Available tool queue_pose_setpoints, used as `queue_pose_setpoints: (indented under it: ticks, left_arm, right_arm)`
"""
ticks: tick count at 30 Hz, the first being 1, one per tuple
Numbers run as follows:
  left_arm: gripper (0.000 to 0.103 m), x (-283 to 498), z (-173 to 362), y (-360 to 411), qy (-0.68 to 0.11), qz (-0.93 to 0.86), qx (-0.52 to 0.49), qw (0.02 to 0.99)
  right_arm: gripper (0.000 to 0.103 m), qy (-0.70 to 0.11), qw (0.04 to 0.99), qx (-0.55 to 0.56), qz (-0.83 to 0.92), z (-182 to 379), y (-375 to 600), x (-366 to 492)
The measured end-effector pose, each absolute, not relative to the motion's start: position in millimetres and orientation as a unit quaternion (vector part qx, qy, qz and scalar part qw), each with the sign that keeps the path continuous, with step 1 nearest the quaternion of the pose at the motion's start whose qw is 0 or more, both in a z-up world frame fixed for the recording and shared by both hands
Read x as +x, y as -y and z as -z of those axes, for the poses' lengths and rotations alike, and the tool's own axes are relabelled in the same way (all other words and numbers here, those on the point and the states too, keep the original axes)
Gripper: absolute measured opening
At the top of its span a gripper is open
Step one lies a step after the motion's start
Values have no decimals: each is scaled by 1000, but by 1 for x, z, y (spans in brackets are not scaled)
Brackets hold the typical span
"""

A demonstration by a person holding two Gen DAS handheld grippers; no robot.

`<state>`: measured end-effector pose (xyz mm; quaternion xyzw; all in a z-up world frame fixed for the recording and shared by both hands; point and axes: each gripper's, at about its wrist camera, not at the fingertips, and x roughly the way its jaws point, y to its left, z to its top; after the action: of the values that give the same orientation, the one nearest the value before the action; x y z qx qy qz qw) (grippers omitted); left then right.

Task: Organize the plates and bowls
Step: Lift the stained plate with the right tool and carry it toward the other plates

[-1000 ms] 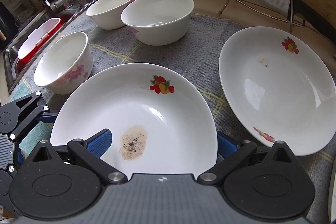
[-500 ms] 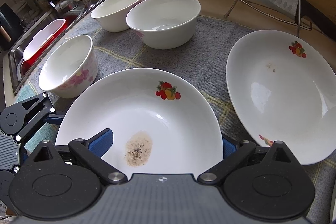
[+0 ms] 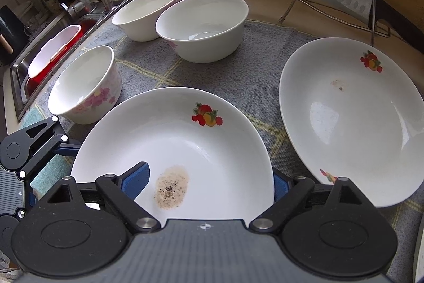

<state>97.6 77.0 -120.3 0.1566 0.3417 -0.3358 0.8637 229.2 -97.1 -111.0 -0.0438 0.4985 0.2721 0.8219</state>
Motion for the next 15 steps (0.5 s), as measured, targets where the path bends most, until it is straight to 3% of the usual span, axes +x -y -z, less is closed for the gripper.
queue_pose_setpoints:
  ticks: [15]
  left_arm:
    - [102,94,119,-79,-332,346,167,861]
  right_arm:
    - [93,-511,818,-17,-264,106,102,223]
